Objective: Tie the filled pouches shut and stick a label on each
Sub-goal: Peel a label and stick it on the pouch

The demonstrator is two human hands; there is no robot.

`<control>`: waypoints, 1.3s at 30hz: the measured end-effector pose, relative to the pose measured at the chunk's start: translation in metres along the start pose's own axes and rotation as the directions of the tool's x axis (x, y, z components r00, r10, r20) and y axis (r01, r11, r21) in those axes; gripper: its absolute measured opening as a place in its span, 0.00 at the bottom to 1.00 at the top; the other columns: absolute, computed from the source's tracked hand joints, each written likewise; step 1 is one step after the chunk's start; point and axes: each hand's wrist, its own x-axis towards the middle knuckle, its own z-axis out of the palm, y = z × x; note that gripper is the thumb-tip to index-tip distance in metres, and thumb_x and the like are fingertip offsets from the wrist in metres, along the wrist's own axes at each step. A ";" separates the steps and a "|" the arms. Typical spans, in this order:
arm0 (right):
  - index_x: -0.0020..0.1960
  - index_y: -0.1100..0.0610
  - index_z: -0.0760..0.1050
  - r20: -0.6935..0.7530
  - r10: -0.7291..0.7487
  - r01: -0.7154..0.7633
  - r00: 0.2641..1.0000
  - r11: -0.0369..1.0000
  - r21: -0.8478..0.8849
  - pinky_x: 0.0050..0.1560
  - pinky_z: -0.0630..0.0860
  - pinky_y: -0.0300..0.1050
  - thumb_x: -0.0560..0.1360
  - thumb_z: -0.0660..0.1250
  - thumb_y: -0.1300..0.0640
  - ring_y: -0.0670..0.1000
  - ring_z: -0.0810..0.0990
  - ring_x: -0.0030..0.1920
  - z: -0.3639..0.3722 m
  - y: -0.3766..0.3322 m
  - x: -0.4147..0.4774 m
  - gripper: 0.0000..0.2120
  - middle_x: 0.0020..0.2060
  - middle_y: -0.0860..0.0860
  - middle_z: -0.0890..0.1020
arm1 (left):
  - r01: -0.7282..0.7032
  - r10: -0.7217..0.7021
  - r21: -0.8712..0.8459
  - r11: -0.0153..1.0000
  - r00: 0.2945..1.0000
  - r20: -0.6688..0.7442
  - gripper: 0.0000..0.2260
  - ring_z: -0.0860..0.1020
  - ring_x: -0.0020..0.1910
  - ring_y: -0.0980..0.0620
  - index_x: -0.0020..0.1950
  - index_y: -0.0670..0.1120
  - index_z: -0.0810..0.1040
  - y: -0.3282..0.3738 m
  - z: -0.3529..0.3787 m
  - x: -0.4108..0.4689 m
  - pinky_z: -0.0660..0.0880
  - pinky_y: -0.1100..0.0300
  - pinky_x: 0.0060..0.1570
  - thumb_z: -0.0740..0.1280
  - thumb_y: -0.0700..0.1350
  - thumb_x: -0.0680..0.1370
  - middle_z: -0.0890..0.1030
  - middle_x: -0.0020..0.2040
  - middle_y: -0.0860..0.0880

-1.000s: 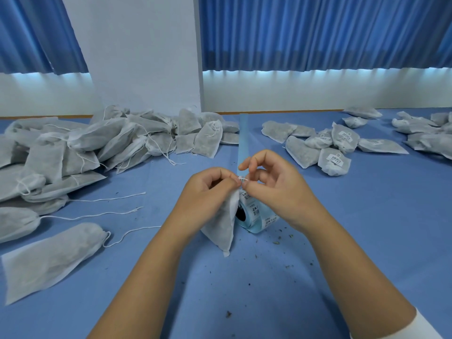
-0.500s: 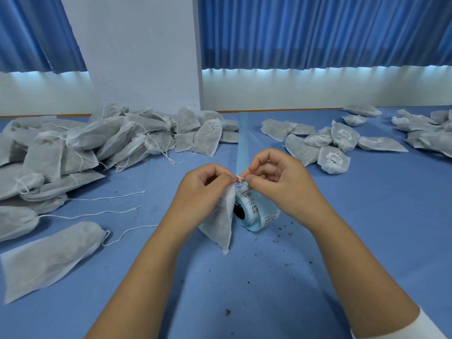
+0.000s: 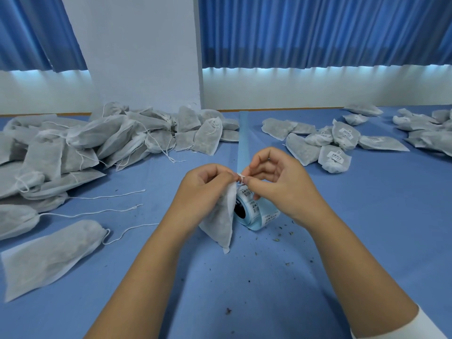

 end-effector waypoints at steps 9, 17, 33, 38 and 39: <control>0.43 0.59 0.74 -0.030 -0.015 0.015 0.999 1.000 0.008 0.31 0.74 0.37 0.71 0.73 0.68 0.47 0.80 0.33 0.000 0.005 0.001 0.10 0.36 0.48 0.81 | 0.009 -0.007 -0.057 0.998 0.999 0.041 0.10 0.78 0.40 0.55 0.37 0.49 0.84 0.002 -0.002 -0.003 0.71 0.62 0.45 0.68 0.41 0.76 0.83 0.39 0.51; 0.39 0.58 0.80 -0.112 -0.067 0.052 0.991 0.991 -0.126 0.32 0.74 0.36 0.71 0.76 0.61 0.43 0.78 0.33 0.005 0.004 0.000 0.05 0.33 0.44 0.82 | 0.064 -0.061 -0.145 0.987 0.998 0.023 0.10 0.79 0.37 0.60 0.37 0.53 0.86 0.001 -0.005 -0.001 0.70 0.62 0.40 0.70 0.44 0.76 0.84 0.37 0.55; 0.42 0.55 0.84 -0.173 -0.047 0.023 0.984 0.990 -0.139 0.39 0.82 0.46 0.71 0.76 0.58 0.47 0.82 0.37 0.008 0.008 0.000 0.01 0.40 0.48 0.84 | 0.048 -0.046 -0.163 0.985 0.999 0.015 0.04 0.81 0.43 0.57 0.41 0.52 0.88 -0.006 -0.006 0.003 0.72 0.59 0.48 0.73 0.47 0.74 0.86 0.41 0.53; 0.44 0.56 0.84 -0.151 -0.053 0.041 0.987 0.995 -0.086 0.36 0.80 0.38 0.73 0.74 0.60 0.44 0.82 0.40 0.009 0.009 0.001 0.01 0.40 0.48 0.84 | 0.040 -0.039 -0.169 0.985 0.999 0.009 0.06 0.81 0.43 0.58 0.41 0.52 0.87 -0.006 -0.008 0.004 0.72 0.60 0.47 0.72 0.45 0.76 0.85 0.42 0.54; 0.44 0.57 0.84 -0.142 -0.045 0.035 0.989 0.997 -0.071 0.36 0.80 0.38 0.74 0.73 0.60 0.45 0.82 0.40 0.009 0.009 0.001 0.01 0.40 0.48 0.84 | 0.043 -0.040 -0.173 0.984 0.999 0.018 0.06 0.81 0.42 0.58 0.41 0.52 0.87 -0.006 -0.008 0.004 0.72 0.59 0.47 0.72 0.45 0.76 0.85 0.42 0.54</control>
